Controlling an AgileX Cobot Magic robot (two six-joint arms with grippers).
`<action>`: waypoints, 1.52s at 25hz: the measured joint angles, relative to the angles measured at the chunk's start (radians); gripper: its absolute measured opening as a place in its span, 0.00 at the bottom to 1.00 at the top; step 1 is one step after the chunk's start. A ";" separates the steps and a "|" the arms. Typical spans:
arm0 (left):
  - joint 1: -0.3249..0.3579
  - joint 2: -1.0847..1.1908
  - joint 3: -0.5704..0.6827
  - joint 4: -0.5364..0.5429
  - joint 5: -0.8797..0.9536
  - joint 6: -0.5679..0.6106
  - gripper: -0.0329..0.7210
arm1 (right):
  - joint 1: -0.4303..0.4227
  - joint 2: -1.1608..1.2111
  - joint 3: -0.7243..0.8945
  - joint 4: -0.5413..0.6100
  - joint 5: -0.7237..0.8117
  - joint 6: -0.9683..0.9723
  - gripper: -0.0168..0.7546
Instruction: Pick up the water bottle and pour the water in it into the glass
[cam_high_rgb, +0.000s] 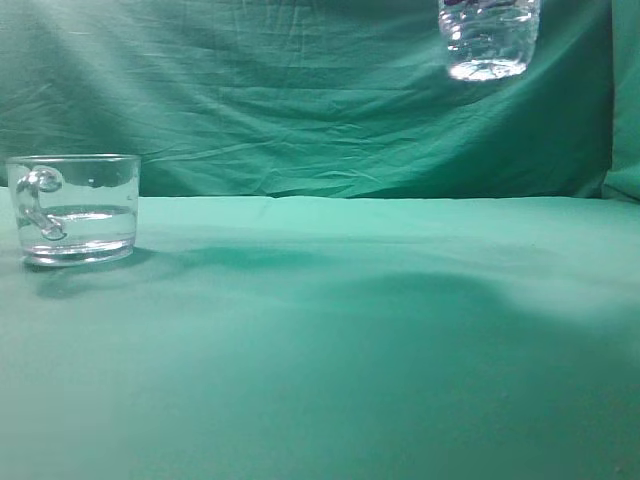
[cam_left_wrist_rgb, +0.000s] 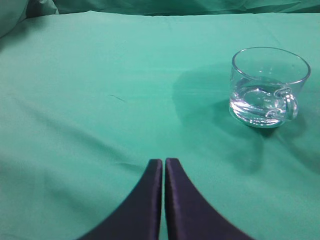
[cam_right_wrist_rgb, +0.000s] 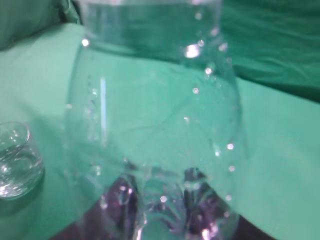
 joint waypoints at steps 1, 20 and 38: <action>0.000 0.000 0.000 0.000 0.000 0.000 0.04 | -0.016 0.000 0.019 0.040 -0.022 -0.065 0.33; 0.000 0.000 0.000 0.000 0.000 0.000 0.04 | -0.095 0.391 0.136 0.214 -0.486 -0.572 0.33; 0.000 0.000 0.000 0.000 0.000 0.000 0.04 | -0.109 0.445 0.136 0.230 -0.460 -0.620 0.50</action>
